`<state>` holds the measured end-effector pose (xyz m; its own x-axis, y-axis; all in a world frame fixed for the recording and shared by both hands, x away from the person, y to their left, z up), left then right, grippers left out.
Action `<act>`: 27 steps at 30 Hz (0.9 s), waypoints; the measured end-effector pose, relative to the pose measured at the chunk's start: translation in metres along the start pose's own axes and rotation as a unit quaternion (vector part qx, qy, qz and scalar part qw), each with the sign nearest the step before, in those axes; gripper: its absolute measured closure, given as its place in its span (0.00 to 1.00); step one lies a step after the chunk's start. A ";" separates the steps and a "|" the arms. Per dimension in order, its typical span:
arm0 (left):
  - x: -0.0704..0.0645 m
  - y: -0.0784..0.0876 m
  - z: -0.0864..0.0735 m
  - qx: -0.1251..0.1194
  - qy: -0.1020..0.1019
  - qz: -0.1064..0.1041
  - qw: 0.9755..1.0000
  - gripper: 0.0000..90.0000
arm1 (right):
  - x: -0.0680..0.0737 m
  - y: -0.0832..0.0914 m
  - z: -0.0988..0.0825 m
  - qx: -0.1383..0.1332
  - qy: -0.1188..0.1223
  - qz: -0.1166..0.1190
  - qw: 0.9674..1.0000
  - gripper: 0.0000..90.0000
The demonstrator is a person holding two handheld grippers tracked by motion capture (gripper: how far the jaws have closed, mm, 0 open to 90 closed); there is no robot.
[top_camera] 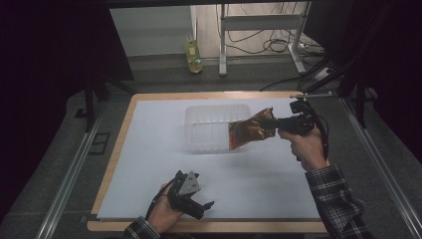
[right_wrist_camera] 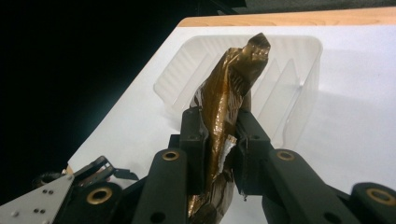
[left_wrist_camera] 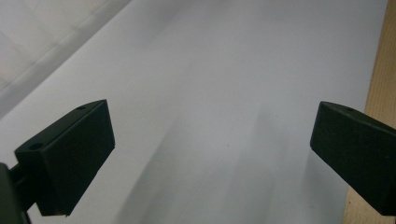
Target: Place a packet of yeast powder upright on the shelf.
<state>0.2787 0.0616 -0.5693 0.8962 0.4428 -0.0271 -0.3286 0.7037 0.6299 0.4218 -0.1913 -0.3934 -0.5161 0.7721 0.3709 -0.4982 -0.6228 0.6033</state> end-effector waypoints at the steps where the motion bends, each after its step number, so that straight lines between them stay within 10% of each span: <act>1: 0.000 0.000 0.000 0.000 0.000 0.000 1.000 0.00 | -0.001 -0.001 0.003 0.000 0.000 -0.001 1.000 0.84; 27: 0.000 0.000 0.001 -0.004 -0.001 0.001 1.000 0.00 | -0.010 -0.037 0.037 0.014 0.003 -0.045 0.999 0.84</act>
Point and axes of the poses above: each handheld gripper's, and its own axes: y roughly backward along the jaws, z roughly out of its top, x roughly to its left, the point moved 6 cm from there along -y, roughly forward along the jaws, and after that the axes turned 8 degrees about -z, right-handed, at the moved point
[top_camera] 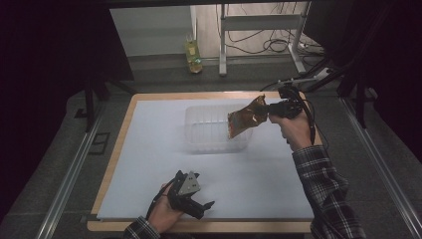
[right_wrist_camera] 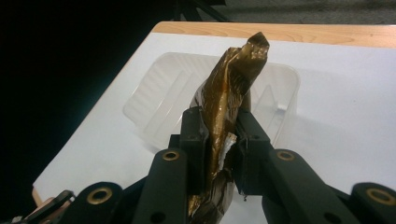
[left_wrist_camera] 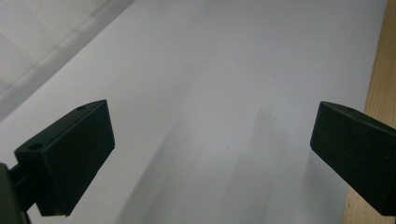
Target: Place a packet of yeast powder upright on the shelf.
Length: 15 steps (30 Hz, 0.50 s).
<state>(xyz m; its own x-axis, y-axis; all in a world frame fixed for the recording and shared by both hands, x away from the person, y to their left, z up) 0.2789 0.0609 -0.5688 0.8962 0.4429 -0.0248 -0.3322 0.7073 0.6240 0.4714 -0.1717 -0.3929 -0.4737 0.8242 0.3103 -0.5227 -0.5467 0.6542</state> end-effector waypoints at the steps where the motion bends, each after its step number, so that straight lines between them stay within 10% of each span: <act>1: 0.000 0.000 0.000 0.001 -0.001 0.000 1.000 0.00 | 0.000 -0.003 0.002 0.002 -0.001 -0.005 1.000 0.84; 15: -0.001 0.000 0.001 -0.005 -0.004 0.000 1.000 0.00 | 0.002 -0.030 0.008 0.024 0.003 -0.016 1.000 0.84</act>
Point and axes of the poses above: each handheld gripper's, and its own axes: y roughly backward along the jaws, z roughly out of its top, x roughly to its left, the point moved 6 cm from there along -y, roughly forward along the jaws, and after that the axes turned 8 degrees about -z, right-handed, at the moved point
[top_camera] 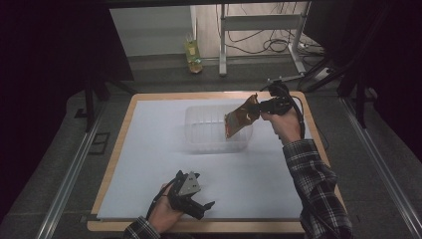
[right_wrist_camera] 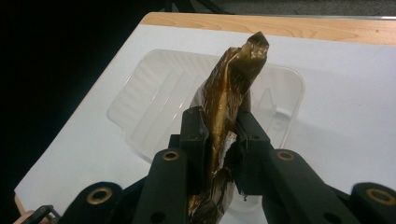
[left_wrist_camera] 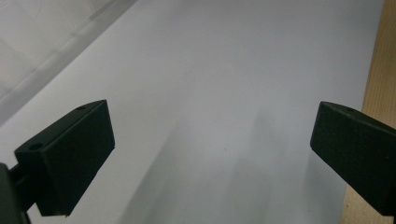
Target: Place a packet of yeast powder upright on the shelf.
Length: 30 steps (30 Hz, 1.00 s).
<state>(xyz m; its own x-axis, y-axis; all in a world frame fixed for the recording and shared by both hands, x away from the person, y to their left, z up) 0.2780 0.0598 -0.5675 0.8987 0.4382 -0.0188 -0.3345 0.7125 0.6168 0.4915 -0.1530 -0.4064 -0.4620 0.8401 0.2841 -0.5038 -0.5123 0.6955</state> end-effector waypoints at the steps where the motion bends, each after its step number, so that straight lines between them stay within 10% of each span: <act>1: 0.000 0.000 0.000 -0.001 0.000 -0.001 1.000 0.00 | 0.000 -0.002 0.000 0.000 0.001 -0.001 1.000 0.84; 30: -0.002 -0.001 0.001 -0.002 -0.006 -0.001 1.000 0.00 | 0.013 -0.032 0.011 -0.005 0.019 -0.006 1.000 0.84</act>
Point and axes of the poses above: each handheld gripper's, and its own axes: y roughly backward along the jaws, z roughly out of its top, x roughly to its left, the point moved 6 cm from there along -y, roughly forward along the jaws, and after that the axes turned 8 degrees about -z, right-handed, at the moved point
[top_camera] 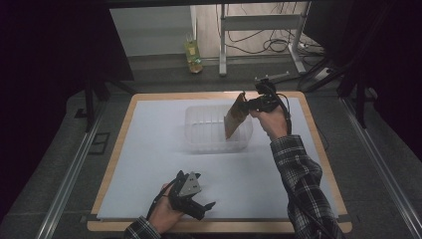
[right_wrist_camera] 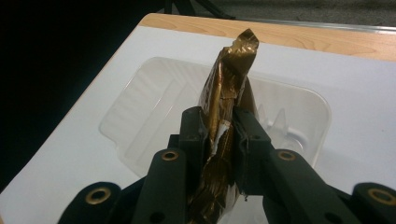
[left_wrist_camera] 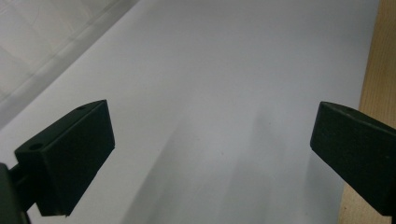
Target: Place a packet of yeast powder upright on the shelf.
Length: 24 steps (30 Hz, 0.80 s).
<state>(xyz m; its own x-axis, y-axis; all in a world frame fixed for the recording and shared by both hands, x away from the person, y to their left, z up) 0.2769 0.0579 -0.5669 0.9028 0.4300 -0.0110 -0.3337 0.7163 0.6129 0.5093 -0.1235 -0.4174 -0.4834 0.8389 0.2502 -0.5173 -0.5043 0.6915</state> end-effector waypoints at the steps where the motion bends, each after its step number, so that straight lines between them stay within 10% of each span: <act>1: 0.000 0.000 0.000 0.000 0.000 0.000 1.000 0.00 | 0.001 -0.001 0.000 0.000 0.001 -0.001 1.000 0.84; 24: -0.002 -0.001 0.000 0.002 -0.002 -0.006 1.000 0.00 | 0.012 -0.034 -0.006 0.009 0.016 -0.012 1.000 0.82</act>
<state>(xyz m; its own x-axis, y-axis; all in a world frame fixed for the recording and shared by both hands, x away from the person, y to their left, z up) 0.2757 0.0564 -0.5680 0.9078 0.4192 -0.0142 -0.3224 0.7189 0.6159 0.5171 -0.0970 -0.4421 -0.4937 0.8432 0.2126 -0.5166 -0.4810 0.7083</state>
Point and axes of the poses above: each handheld gripper's, and its own axes: y roughly backward along the jaws, z roughly out of its top, x roughly to its left, the point moved 6 cm from there along -y, roughly forward along the jaws, and after that the axes turned 8 degrees about -z, right-handed, at the moved point
